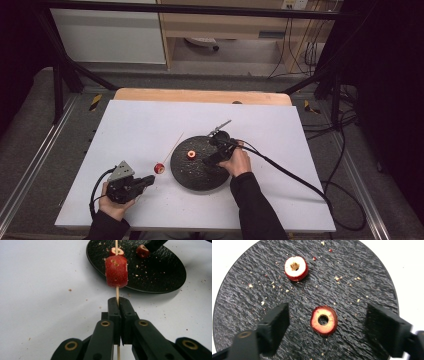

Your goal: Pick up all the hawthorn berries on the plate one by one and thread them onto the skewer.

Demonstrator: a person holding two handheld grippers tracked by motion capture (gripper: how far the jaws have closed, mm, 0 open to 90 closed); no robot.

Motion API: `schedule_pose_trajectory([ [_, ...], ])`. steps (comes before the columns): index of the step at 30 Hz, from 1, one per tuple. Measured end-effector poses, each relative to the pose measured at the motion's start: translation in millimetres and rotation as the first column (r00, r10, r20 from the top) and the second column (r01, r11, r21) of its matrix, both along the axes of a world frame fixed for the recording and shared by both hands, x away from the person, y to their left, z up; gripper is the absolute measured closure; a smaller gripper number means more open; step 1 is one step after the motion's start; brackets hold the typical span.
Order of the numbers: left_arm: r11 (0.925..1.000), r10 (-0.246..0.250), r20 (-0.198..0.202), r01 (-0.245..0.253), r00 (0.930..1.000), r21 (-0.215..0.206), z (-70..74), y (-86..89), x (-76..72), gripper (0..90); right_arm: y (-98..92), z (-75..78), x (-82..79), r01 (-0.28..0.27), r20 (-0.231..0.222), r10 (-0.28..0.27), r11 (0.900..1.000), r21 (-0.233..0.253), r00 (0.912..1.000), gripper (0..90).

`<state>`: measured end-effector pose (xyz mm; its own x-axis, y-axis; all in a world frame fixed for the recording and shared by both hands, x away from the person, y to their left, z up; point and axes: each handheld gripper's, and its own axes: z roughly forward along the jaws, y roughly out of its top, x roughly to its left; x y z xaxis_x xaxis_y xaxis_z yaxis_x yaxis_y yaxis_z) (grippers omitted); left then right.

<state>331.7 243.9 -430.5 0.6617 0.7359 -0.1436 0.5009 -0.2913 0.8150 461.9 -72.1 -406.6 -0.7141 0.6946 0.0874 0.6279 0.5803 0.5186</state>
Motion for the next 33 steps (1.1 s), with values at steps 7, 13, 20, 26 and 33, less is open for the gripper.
schedule_pose_trajectory([
  [7,1.0000,-0.002,0.000,0.002,1.0000,0.008,-0.5,-0.8,0.0,88.3,-0.5,-3.6,6.1,0.029,-0.063,-0.031,0.999,-0.025,0.9976,41.7],
  [13,1.0000,-0.004,-0.002,0.004,1.0000,0.009,-0.7,-0.9,0.3,88.3,-0.4,-5.6,8.8,0.033,-0.104,-0.035,0.999,-0.017,0.9939,51.9],
  [20,1.0000,-0.005,-0.002,0.005,1.0000,0.007,-0.7,-1.2,0.3,88.3,-0.7,-7.2,11.1,0.036,-0.146,-0.036,0.999,0.001,0.9886,60.7],
  [26,0.9999,-0.007,-0.002,0.007,1.0000,0.008,-0.7,-1.2,0.4,88.3,-1.6,-7.2,12.4,0.045,-0.159,-0.044,0.999,0.000,0.9863,61.3],
  [33,0.9999,-0.007,-0.002,0.007,1.0000,0.009,-0.6,-1.1,0.5,88.3,-1.3,-7.5,13.0,0.052,-0.171,-0.051,0.999,0.000,0.9840,61.8],
])
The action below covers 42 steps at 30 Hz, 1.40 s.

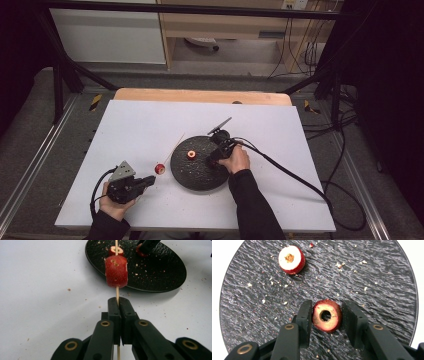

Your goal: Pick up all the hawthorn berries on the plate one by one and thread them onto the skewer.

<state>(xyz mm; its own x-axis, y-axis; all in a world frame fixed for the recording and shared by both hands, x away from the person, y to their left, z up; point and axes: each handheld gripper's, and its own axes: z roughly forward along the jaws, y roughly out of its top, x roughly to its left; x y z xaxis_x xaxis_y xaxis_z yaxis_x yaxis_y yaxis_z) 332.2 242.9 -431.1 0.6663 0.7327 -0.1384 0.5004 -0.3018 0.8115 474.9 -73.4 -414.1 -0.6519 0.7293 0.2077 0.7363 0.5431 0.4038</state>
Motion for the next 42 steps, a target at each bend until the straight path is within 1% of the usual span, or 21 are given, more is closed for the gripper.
schedule_pose_trajectory([
  [5,1.0000,0.000,0.001,0.000,1.0000,0.000,0.0,-0.2,0.0,88.3,-0.2,1.1,-0.7,0.001,-0.007,-0.001,1.000,-0.002,1.0000,62.2],
  [7,1.0000,0.002,-0.001,-0.002,1.0000,-0.001,-0.2,-0.5,0.0,88.3,-0.3,2.6,-1.5,0.001,-0.003,-0.001,1.000,0.008,1.0000,62.3],
  [8,1.0000,0.002,-0.001,-0.002,1.0000,-0.001,-0.3,-0.6,0.0,88.3,-0.6,3.7,-2.1,0.001,0.002,-0.001,1.000,0.016,1.0000,62.4],
  [9,1.0000,0.002,0.000,-0.002,1.0000,-0.001,-0.3,-0.6,-0.1,88.4,-0.7,5.1,-2.5,0.004,-0.003,-0.004,1.000,0.024,1.0000,62.4],
  [10,1.0000,0.000,0.000,0.000,1.0000,0.001,-0.1,-0.4,-0.1,88.3,-1.3,6.8,-3.3,0.001,0.006,-0.002,0.999,0.033,1.0000,62.4],
  [13,1.0000,0.000,0.001,0.000,1.0000,0.005,0.1,-0.5,-0.4,88.3,-2.8,13.0,-6.2,0.010,0.013,-0.011,0.999,0.052,0.9998,62.4],
  [14,1.0000,-0.001,0.002,0.001,1.0000,0.005,0.1,-0.6,-0.4,88.3,-3.8,14.7,-7.0,0.006,0.023,-0.008,0.998,0.062,0.9997,62.4],
  [16,1.0000,-0.001,0.002,0.001,1.0000,0.005,0.1,-1.0,-0.6,88.4,-4.3,19.0,-9.5,0.014,0.024,-0.016,0.996,0.087,0.9996,62.4],
  [19,1.0000,-0.002,0.002,0.002,1.0000,0.005,0.1,-1.2,-0.8,88.3,-5.8,24.7,-13.1,0.008,0.037,-0.013,0.993,0.118,0.9992,62.4],
  [25,1.0000,-0.002,0.004,0.002,1.0000,0.006,0.2,-1.7,-1.2,88.3,-8.1,31.8,-19.4,0.005,0.065,-0.015,0.989,0.145,0.9978,62.5],
  [29,1.0000,-0.004,0.003,0.004,1.0000,0.007,-0.1,-2.7,-1.5,88.3,-10.0,33.4,-24.1,0.003,0.082,-0.017,0.985,0.170,0.9965,62.5],
  [32,0.9999,-0.006,0.007,0.006,1.0000,0.010,0.0,-3.6,-2.1,88.3,-12.8,33.5,-28.0,0.008,0.098,-0.028,0.979,0.202,0.9948,62.5],
  [35,0.9999,-0.009,0.007,0.009,0.9999,0.008,0.1,-4.5,-2.6,88.3,-16.0,32.8,-32.7,0.012,0.113,-0.041,0.969,0.246,0.9927,62.6],
  [36,0.9999,-0.009,0.008,0.009,0.9999,0.008,0.1,-4.7,-2.7,88.3,-17.7,32.2,-34.3,0.009,0.125,-0.043,0.964,0.264,0.9912,62.6],
  [39,0.9999,-0.012,0.007,0.012,0.9999,0.009,0.2,-5.6,-3.1,88.3,-21.2,31.2,-39.8,0.013,0.140,-0.060,0.949,0.316,0.9883,62.6],
  [41,0.9999,-0.014,0.008,0.013,0.9999,0.009,0.3,-6.0,-3.3,88.3,-23.5,30.4,-43.7,0.018,0.145,-0.075,0.933,0.358,0.9866,62.6],
  [42,0.9999,-0.015,0.009,0.015,0.9999,0.007,0.4,-6.1,-3.5,88.4,-24.5,30.1,-45.2,0.018,0.150,-0.079,0.928,0.371,0.9856,62.6],
])
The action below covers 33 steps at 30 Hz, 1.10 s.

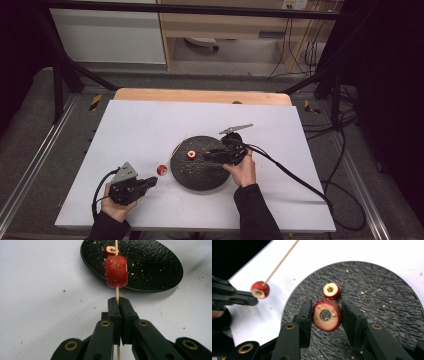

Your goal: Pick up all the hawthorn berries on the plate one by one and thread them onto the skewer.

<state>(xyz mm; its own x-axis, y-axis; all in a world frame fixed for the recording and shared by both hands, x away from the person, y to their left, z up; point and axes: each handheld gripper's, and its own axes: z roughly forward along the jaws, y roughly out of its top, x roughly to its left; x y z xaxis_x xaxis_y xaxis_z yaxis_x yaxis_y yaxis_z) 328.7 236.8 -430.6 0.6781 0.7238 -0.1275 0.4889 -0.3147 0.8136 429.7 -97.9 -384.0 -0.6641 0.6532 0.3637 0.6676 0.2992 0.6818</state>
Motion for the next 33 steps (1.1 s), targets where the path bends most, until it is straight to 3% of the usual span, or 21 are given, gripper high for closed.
schedule_pose_trajectory([
  [5,1.0000,-0.001,0.004,0.001,1.0000,-0.003,0.2,-1.6,-0.9,88.4,-6.4,-3.0,-9.8,0.021,0.035,-0.024,0.996,0.083,0.9991,62.6],
  [10,1.0000,-0.005,0.011,0.005,0.9999,-0.005,0.2,-4.3,-2.1,88.3,-10.3,-6.2,-19.9,0.044,0.067,-0.056,0.984,0.173,0.9962,62.7],
  [12,0.9999,-0.009,0.013,0.010,0.9999,-0.007,0.5,-5.4,-2.9,88.3,-11.6,-8.6,-24.5,0.061,0.072,-0.079,0.971,0.230,0.9942,62.7],
  [18,0.9999,-0.013,0.020,0.013,0.9997,-0.009,1.2,-7.8,-4.7,88.3,-12.1,-16.3,-32.2,0.095,0.096,-0.132,0.943,0.319,0.9866,62.7],
  [20,0.9999,-0.012,0.023,0.012,0.9997,-0.012,1.5,-8.2,-5.1,88.3,-12.3,-18.8,-33.9,0.103,0.100,-0.147,0.929,0.355,0.9841,62.7],
  [27,0.9997,-0.016,0.028,0.016,0.9995,-0.018,1.2,-14.1,-6.8,88.3,-12.5,-19.4,-36.5,0.134,0.124,-0.202,0.899,0.416,0.9716,62.7],
  [33,0.9994,-0.022,0.045,0.023,0.9987,-0.027,2.2,-20.8,-10.0,88.2,-12.6,-15.7,-36.7,0.156,0.137,-0.249,0.862,0.482,0.9587,62.8],
])
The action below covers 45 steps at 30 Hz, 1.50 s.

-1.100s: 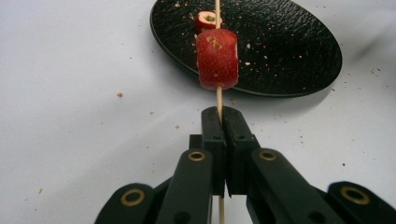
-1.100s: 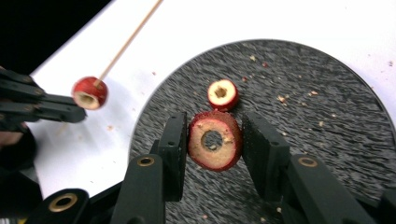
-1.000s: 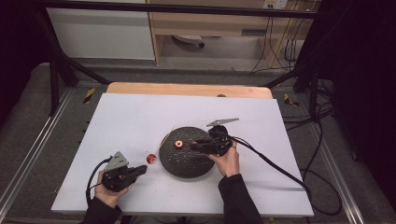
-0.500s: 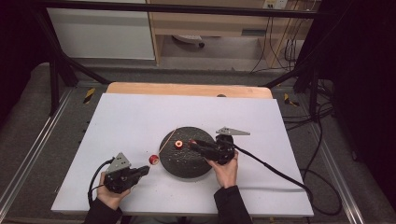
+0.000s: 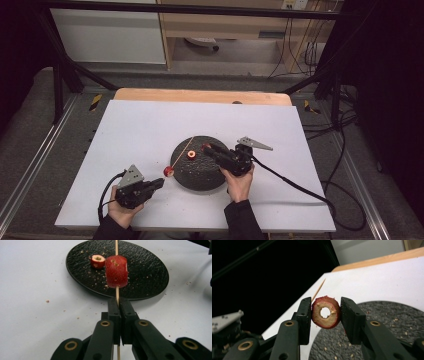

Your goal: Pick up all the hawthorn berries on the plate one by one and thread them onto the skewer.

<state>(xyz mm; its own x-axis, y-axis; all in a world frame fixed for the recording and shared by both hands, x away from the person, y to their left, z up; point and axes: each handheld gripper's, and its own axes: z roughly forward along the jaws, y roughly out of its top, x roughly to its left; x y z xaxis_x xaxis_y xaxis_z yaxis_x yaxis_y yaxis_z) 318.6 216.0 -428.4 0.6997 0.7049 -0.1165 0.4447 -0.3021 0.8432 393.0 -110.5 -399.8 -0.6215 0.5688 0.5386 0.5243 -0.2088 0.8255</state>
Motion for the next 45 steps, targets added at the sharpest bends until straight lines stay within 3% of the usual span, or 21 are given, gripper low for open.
schedule_pose_trajectory([
  [14,0.9997,-0.007,0.001,0.007,1.0000,-0.024,-0.2,-11.4,-4.9,88.2,-2.9,7.2,4.9,0.066,0.037,-0.070,0.994,0.092,0.9969,62.9],
  [25,0.9989,-0.018,-0.004,0.018,0.9998,-0.042,-0.1,-17.1,-6.3,88.2,-3.5,9.0,11.8,0.135,0.071,-0.147,0.979,0.150,0.9866,62.9],
  [36,0.9983,-0.032,-0.006,0.032,0.9995,-0.050,-0.3,-25.1,-7.9,88.2,0.1,3.9,16.6,0.162,0.078,-0.180,0.968,0.190,0.9806,62.9],
  [45,0.9979,-0.041,-0.004,0.040,0.9992,-0.051,-0.3,-27.9,-9.0,88.2,2.7,0.9,16.5,0.162,0.070,-0.180,0.964,0.212,0.9811,62.9],
])
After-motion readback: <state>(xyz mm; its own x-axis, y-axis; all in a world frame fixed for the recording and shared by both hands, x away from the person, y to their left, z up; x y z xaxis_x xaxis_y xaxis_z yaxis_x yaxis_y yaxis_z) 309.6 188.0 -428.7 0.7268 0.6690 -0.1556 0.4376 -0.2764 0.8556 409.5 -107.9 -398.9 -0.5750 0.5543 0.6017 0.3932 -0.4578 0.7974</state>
